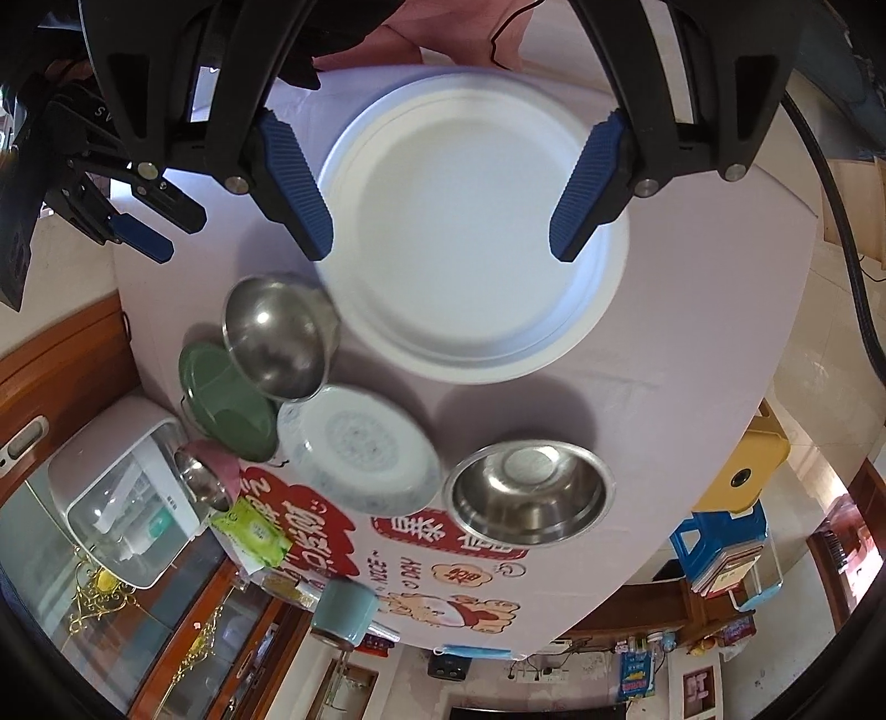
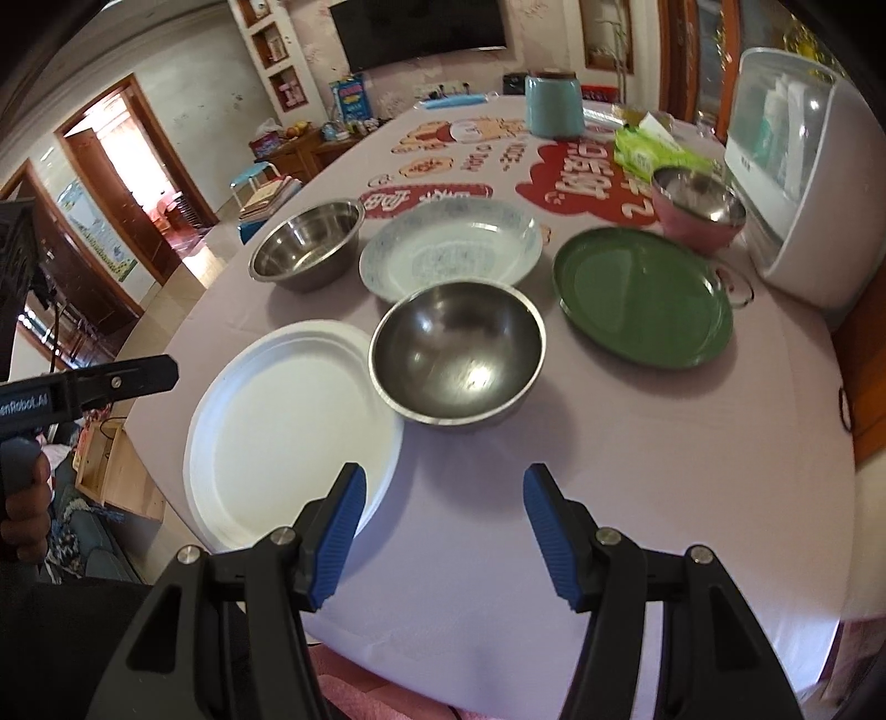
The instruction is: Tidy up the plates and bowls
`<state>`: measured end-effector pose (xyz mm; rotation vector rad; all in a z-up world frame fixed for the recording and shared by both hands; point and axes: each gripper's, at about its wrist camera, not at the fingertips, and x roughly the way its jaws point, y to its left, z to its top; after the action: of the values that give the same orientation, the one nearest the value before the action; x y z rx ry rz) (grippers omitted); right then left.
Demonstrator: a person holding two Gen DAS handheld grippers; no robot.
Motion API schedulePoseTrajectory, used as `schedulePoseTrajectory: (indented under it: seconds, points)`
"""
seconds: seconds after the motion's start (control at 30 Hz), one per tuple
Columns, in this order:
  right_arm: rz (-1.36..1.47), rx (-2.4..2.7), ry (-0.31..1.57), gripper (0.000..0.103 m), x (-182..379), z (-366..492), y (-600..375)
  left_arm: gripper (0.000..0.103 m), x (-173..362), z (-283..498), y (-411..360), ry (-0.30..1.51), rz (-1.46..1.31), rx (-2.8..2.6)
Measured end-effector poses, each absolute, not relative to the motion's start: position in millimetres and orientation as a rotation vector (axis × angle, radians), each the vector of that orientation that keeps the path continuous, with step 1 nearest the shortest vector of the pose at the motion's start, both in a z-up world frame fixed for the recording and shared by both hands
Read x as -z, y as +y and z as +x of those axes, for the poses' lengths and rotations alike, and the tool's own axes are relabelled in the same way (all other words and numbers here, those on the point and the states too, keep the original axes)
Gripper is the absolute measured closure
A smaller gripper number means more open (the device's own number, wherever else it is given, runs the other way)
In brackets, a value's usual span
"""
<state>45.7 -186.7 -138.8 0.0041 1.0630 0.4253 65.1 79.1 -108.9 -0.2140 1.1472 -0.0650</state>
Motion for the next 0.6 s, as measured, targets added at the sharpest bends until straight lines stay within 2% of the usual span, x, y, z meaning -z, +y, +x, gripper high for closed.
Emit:
schedulePoseTrajectory:
  seconds: [0.6]
  points:
    - [-0.04,-0.547,1.02,0.043,128.0,128.2,-233.7,0.02,105.6,124.4,26.2,1.152,-0.292,-0.068]
